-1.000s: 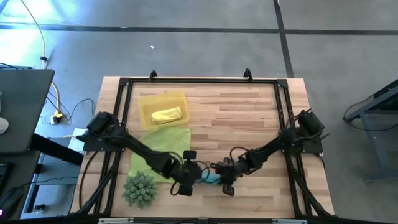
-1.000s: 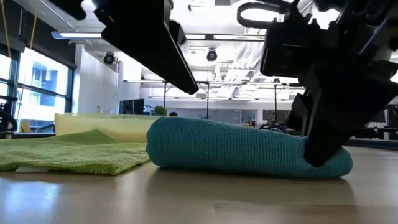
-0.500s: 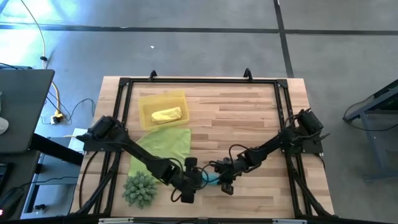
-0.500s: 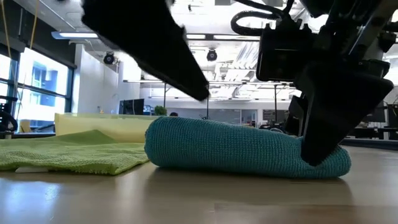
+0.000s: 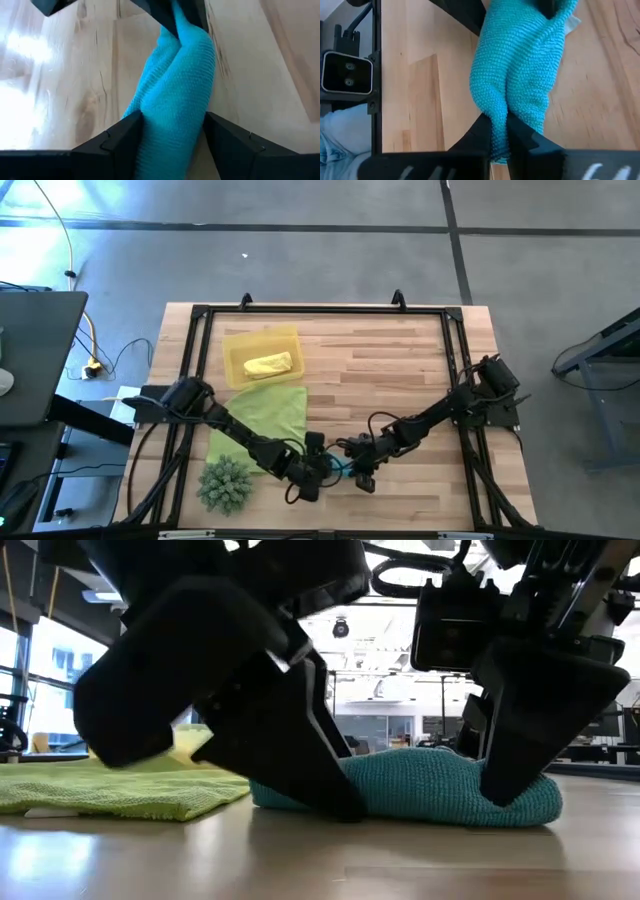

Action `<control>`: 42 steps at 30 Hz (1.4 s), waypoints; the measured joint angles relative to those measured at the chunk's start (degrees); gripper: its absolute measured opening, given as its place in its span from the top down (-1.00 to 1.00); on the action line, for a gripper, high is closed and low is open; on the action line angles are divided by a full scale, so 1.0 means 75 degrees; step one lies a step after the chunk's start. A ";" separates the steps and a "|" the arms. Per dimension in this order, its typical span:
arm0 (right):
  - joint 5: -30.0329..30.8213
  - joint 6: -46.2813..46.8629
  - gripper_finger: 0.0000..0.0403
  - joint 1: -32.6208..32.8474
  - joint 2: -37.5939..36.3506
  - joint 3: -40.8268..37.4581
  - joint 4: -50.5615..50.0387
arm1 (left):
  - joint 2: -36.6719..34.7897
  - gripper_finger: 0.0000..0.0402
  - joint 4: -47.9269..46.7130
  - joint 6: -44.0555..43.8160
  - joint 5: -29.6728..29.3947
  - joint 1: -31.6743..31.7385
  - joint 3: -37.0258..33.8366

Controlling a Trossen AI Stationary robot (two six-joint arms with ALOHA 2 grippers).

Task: Roll microfiber towels into tight, uniform cylinder then place into a basket
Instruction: Roll the blue microfiber towel, then put the blue microfiber towel into the yellow bin

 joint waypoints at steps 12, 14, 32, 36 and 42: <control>-0.0499 -0.1281 0.34 -0.0085 -0.0585 -0.0028 -0.0307 | 0.0132 0.46 -0.0137 -0.1717 0.0405 0.0133 0.0015; -0.0507 -0.1586 0.26 -0.0132 -0.0994 -0.0047 -0.0795 | 0.0135 0.62 -0.0201 -0.2013 0.0413 0.0136 0.0016; 0.3083 -0.1958 0.21 0.0540 -0.2859 -0.0023 -0.5539 | -0.1114 0.93 -0.1119 -0.2246 0.1123 0.0894 -0.0055; 0.3463 -0.1801 0.21 0.0574 -0.2897 -0.0015 -0.6157 | -0.1850 0.93 -0.2251 -0.1839 0.0806 0.1402 -0.0047; 0.3826 -0.1762 0.21 0.0503 -0.3185 -0.0003 -0.7069 | -0.3316 0.93 -0.4034 -0.1174 0.0149 0.2306 -0.0028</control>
